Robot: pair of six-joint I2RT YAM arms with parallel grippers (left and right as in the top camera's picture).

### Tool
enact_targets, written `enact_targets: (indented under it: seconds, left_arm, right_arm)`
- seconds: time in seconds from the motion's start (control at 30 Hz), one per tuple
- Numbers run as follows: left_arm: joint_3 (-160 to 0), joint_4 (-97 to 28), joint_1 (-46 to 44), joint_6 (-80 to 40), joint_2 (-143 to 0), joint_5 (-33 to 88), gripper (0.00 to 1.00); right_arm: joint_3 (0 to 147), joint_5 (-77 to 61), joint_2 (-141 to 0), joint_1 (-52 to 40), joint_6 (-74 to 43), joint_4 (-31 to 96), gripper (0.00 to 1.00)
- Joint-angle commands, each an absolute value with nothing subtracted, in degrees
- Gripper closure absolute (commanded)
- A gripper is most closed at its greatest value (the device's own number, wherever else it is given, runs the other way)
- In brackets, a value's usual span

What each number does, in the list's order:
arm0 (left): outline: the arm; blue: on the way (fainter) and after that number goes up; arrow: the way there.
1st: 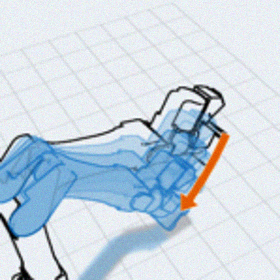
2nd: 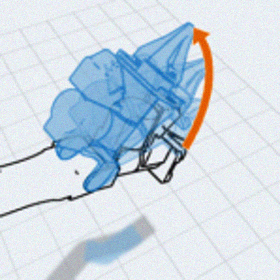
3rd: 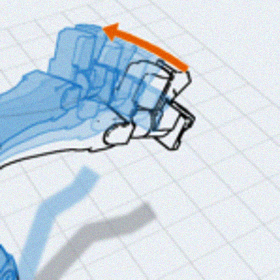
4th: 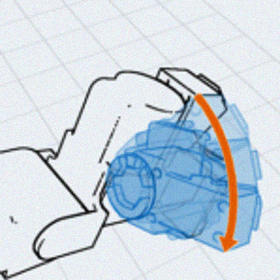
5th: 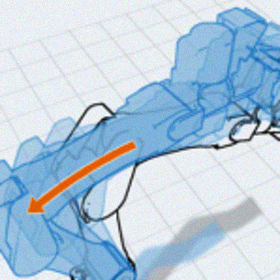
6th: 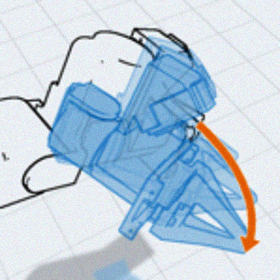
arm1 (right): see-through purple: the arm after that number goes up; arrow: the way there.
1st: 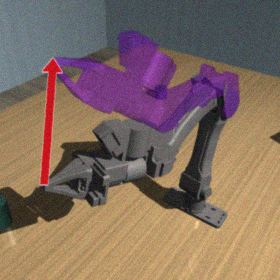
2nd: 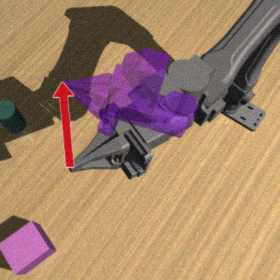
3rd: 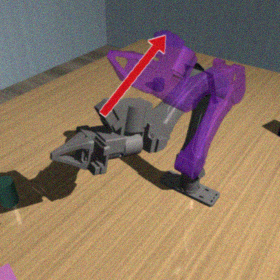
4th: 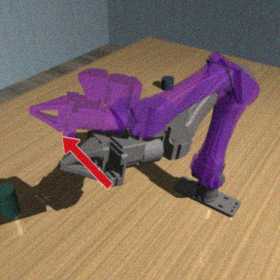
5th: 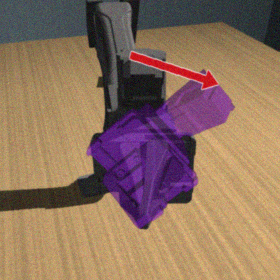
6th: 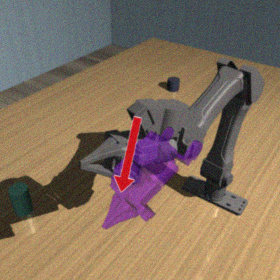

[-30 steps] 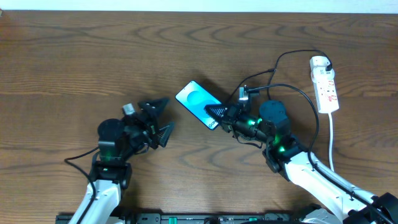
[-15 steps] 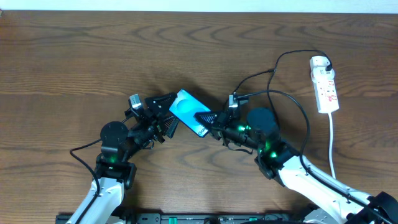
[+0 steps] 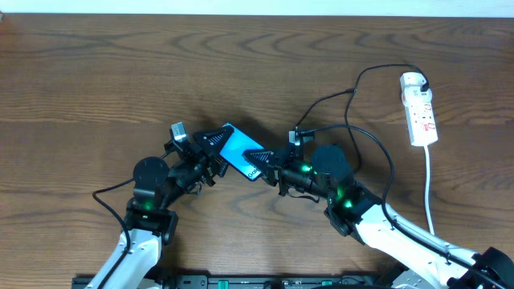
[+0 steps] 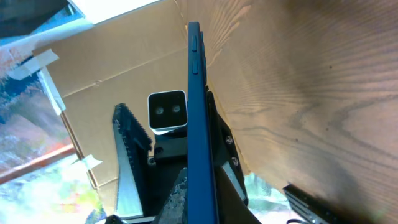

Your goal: Plug charger to phone and switch on socket

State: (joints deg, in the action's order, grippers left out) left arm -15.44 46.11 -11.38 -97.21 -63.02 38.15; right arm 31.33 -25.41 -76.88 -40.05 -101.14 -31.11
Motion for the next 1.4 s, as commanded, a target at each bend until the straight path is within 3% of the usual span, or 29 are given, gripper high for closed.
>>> enact_targets:
  seconds: [0.0,0.27,0.43,0.7,1.07,1.17,1.37]
  left_arm:
    - [-16.14,47.07,-11.6,-96.29,-62.92,36.16,0.52]
    - [-16.14,47.05,-11.6,-96.31,-62.92,35.31,0.62]
    - [-16.14,47.05,-11.6,-96.31,-62.92,35.31,0.73]
    - [-16.14,47.05,-11.6,-96.36,-62.92,35.38,0.79]
    - [-16.14,47.03,-11.6,-96.29,-62.92,37.06,0.81]
    - [-16.14,47.03,-11.6,-96.27,-62.92,37.06,0.88]
    - [-16.14,47.03,-11.6,-94.3,-62.92,37.06,0.91]
  right_arm:
    - [31.9,-27.33,-76.9,-41.39,-104.79,-30.79,0.99]
    - [31.9,-27.22,-76.9,-42.89,-107.15,-30.41,0.99]
    - [31.9,-25.89,-76.9,-43.83,-106.26,-30.39,0.99]
    - [31.9,-21.37,-76.9,-45.87,-82.59,-30.44,0.99]
    - [31.9,-19.2,-76.9,-45.8,-82.65,-30.48,0.99]
    - [31.9,-19.2,-76.9,-45.8,-83.07,-30.48,0.99]
    - [31.9,-20.45,-76.9,-45.8,-92.51,-30.46,0.92]
